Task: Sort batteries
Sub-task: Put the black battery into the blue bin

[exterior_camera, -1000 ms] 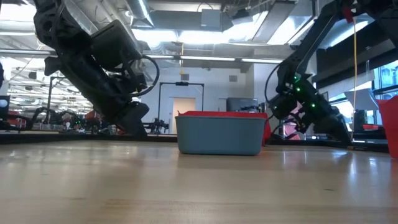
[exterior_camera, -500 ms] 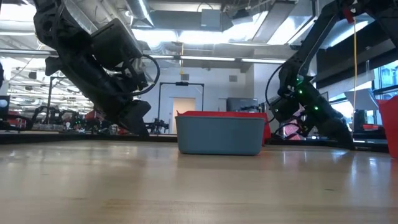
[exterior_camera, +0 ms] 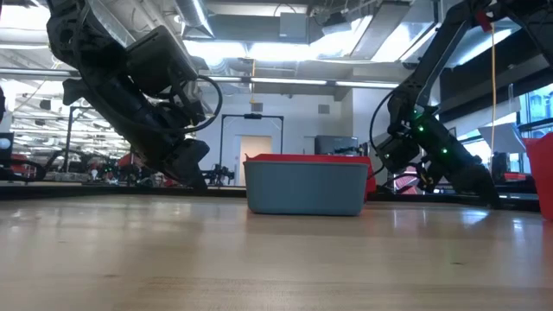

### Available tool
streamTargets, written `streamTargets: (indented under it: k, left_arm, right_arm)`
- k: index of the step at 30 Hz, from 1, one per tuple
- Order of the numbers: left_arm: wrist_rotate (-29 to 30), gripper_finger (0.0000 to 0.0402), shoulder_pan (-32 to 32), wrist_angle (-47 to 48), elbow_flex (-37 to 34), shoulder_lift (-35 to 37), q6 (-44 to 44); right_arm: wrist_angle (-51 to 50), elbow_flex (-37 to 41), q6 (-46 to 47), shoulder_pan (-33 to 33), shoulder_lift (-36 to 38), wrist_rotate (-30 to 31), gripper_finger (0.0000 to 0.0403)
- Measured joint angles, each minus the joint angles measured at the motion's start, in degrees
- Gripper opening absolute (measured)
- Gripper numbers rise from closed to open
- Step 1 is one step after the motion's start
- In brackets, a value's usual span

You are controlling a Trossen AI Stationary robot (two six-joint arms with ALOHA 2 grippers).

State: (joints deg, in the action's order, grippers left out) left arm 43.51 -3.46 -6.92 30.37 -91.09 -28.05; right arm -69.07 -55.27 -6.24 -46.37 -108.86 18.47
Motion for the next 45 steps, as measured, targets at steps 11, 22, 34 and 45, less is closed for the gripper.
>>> streamTargets:
  k: [11,22,34,45]
  left_arm:
    - [0.0,0.0184,0.0,0.0,0.0,0.0,0.0]
    - [0.0,0.0184,0.0,0.2,0.0,0.0,0.0]
    - [0.0,0.0184,0.0,0.3,0.0,0.0,0.4]
    - [0.1,0.0184,0.2,0.3,0.0,0.0,0.4]
  right_arm:
    - [2.7,1.9,-0.5,4.4,0.3,-2.8,0.0051]
    - [2.4,3.4,-3.5,8.8,0.2,-9.3,0.0028]
    - [5.0,-7.8,-3.0,19.8,0.0,-16.5,0.0037]
    - [18.0,-17.8,-3.0,24.0,-0.2,-25.6,0.0044]
